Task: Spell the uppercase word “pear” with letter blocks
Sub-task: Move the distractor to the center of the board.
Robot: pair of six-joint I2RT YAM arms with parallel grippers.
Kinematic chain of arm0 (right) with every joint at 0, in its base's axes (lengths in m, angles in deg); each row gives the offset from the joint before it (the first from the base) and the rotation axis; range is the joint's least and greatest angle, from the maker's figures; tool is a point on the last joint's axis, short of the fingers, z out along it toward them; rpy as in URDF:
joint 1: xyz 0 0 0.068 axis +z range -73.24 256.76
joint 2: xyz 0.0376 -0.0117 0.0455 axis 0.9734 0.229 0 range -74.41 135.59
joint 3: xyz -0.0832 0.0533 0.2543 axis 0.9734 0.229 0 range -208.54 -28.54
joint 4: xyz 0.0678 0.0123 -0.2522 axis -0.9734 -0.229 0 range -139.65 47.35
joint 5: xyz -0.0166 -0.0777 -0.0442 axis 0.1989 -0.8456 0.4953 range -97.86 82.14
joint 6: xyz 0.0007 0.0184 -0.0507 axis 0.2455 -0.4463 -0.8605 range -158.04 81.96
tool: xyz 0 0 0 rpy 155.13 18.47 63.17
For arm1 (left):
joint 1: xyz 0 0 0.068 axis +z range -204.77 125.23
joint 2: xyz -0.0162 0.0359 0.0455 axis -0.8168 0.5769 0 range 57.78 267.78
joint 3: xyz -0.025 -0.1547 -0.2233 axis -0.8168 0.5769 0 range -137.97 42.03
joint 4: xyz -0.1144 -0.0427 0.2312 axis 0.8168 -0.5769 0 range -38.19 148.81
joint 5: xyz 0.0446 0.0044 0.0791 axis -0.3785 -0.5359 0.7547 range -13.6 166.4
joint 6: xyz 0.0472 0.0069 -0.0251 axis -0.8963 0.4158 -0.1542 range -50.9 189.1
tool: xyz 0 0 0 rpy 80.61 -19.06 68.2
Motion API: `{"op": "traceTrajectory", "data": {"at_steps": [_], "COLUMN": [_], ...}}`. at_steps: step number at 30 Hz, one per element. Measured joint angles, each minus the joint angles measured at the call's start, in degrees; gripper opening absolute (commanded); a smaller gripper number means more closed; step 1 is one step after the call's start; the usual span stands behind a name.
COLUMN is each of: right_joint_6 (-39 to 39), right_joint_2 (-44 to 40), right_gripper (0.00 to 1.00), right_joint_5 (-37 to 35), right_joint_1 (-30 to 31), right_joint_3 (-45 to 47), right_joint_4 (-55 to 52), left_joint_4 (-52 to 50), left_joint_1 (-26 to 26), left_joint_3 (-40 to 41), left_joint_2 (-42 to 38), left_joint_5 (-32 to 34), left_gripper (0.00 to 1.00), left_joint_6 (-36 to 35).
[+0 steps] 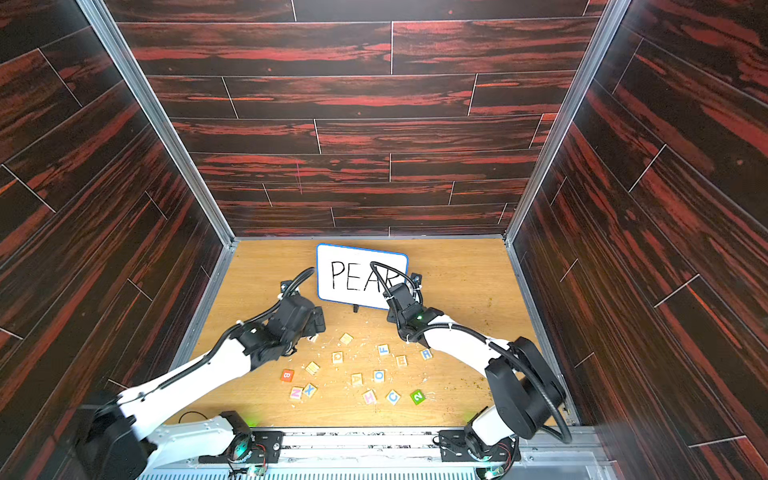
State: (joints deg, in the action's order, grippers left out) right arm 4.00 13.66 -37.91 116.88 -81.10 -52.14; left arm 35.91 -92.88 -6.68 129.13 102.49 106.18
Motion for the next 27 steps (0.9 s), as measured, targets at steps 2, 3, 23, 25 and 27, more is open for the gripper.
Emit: {"op": "traceTrajectory", "data": {"at_steps": [2, 3, 23, 25, 27], "right_joint_6": [-0.3, -0.4, 2.1, 2.4, 2.6], "right_joint_2": [0.1, 0.1, 10.2, 10.6, 11.2], "right_gripper": [0.48, 0.48, 0.37, 0.35, 0.34], "right_joint_5": [0.9, 1.4, 6.0, 6.1, 6.0], "right_joint_1": [0.0, 0.0, -1.3, -1.9, -2.3], "right_joint_3": [1.0, 1.7, 5.6, 5.6, 5.6], "right_joint_4": [0.6, 0.8, 9.7, 10.4, 11.3], "left_joint_4": [-0.3, -0.3, 8.3, 9.2, 10.0], "left_joint_1": [0.2, 0.2, 0.2, 0.2, 0.2], "left_joint_3": [-0.7, -1.0, -6.6, -7.7, -8.8], "left_joint_2": [2.4, 3.6, 25.8, 28.2, 30.7], "left_joint_5": [-0.8, -1.4, -10.7, -10.7, -10.8], "left_gripper": [0.99, 0.99, 0.89, 0.86, 0.83], "left_joint_6": [-0.7, -1.2, -2.1, -2.2, -2.3]}}
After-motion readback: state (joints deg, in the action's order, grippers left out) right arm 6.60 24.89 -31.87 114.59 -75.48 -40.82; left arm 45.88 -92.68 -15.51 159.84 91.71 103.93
